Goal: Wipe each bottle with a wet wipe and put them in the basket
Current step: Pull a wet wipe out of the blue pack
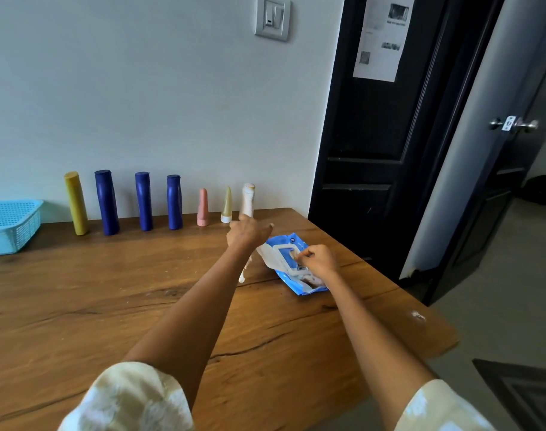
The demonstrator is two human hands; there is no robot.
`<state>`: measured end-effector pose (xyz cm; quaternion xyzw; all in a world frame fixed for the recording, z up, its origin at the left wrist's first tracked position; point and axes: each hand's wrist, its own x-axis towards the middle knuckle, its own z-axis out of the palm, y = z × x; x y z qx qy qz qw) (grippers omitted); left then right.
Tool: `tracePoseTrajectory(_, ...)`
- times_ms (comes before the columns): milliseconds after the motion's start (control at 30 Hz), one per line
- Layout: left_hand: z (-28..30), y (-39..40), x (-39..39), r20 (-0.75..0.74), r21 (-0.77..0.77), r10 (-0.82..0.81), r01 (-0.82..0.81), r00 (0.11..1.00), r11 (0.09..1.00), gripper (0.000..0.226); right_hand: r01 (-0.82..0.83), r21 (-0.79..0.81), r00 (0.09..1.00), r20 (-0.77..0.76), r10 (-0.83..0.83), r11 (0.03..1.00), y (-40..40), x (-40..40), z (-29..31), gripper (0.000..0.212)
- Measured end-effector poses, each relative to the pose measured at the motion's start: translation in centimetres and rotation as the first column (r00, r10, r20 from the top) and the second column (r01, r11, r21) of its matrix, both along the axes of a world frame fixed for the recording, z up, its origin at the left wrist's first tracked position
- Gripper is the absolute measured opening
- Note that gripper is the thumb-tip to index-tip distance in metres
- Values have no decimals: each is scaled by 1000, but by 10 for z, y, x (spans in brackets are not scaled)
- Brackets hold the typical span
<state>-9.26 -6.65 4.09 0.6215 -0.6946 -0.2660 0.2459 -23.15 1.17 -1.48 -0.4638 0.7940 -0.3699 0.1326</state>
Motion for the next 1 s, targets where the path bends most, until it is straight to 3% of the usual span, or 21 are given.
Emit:
tracePoseTrajectory(100, -1, -2, 2, 57, 196, -137, 123, 989, 973, 51, 48, 41, 995, 83, -51, 998, 1, 5, 9, 44)
tracePoseTrajectory(167, 2, 3, 2, -68, 308, -189, 201, 980, 930, 30, 3, 89, 980, 200, -21, 996, 4, 9, 19, 53)
tracePoseTrajectory(233, 4, 3, 0, -182, 262, -177, 221, 967, 940, 22, -62, 142, 956, 294, 18, 988, 9, 13, 29, 58)
tracePoseTrajectory(400, 3, 9, -2, -531, 181, -231, 375, 815, 909, 58, -110, 170, 930, 365, 41, 979, 6, 3, 34, 64)
tracePoseTrajectory(467, 1, 15, -7, -488, 92, -317, 410, 813, 907, 56, -97, 115, 874, 486, 29, 989, 5, -8, 36, 64)
tracePoseTrajectory(567, -8, 19, -22, -121, 103, -421, 433, 899, 895, 48, -120, 58, 787, 613, 59, 991, 10, -22, 39, 63)
tracePoseTrajectory(633, -16, 20, -29, 101, 166, -443, 424, 891, 891, 44, -147, 71, 843, 531, 87, 987, 13, -24, 37, 54)
tracePoseTrajectory(733, -25, 16, -34, 268, 219, -466, 418, 843, 882, 37, -192, 76, 928, 338, 156, 978, 17, -22, 31, 36)
tracePoseTrajectory(833, -30, 9, -34, 277, 246, -475, 416, 835, 875, 40, -222, 78, 974, 72, 217, 972, 16, -20, 23, 29)
tracePoseTrajectory(933, -29, 8, -30, 214, 256, -493, 438, 843, 861, 40, -201, 197, 941, -232, 245, 960, 14, -10, 20, 21)
tracePoseTrajectory(1000, -26, 7, -28, 145, 248, -495, 453, 857, 856, 37, -152, 246, 927, -301, 224, 957, 14, -3, 23, 26)
